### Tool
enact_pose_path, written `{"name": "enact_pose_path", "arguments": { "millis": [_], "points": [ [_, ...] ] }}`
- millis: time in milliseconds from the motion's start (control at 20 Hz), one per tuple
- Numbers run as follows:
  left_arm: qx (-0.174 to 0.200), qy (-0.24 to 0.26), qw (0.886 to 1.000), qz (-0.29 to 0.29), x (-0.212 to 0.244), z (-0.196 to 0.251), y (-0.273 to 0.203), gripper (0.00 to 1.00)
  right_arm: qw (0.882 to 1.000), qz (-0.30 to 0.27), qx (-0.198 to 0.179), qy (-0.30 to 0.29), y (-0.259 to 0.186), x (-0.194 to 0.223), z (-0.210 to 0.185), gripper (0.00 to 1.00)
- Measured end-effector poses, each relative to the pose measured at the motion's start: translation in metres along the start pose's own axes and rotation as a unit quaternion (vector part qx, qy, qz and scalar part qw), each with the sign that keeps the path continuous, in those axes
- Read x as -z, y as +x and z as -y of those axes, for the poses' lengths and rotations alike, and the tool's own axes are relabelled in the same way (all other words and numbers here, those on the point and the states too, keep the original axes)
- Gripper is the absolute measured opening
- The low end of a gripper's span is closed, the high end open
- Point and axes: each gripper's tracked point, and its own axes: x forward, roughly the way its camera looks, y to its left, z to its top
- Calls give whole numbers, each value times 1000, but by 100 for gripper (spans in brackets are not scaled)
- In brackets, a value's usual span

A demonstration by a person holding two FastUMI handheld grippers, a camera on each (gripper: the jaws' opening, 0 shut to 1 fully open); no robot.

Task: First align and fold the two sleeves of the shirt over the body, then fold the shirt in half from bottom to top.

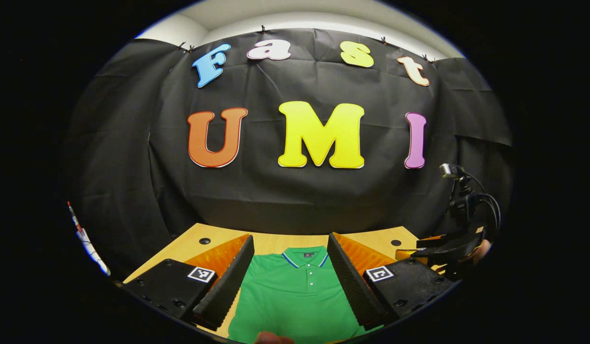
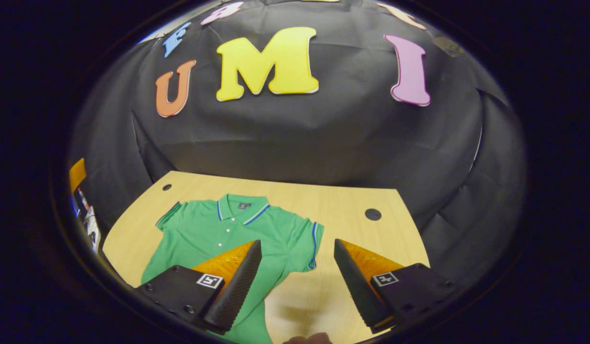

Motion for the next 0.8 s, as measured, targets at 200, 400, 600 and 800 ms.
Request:
{"name": "enact_pose_path", "arguments": {
  "millis": [200,400,600,800],
  "points": [
    [-28,-7,999,-19,11,-10,0,99,996,-86,0,34,82,34,17,97],
    [-63,-5,997,-49,34,-26,-8,99,993,-113,20,35,132,48,36,93],
    [-91,-7,993,-69,48,-39,-14,99,987,-152,23,44,167,67,39,96],
    [-100,-10,992,-81,56,-42,-17,99,984,-167,43,36,176,76,49,56]
  ]
}}
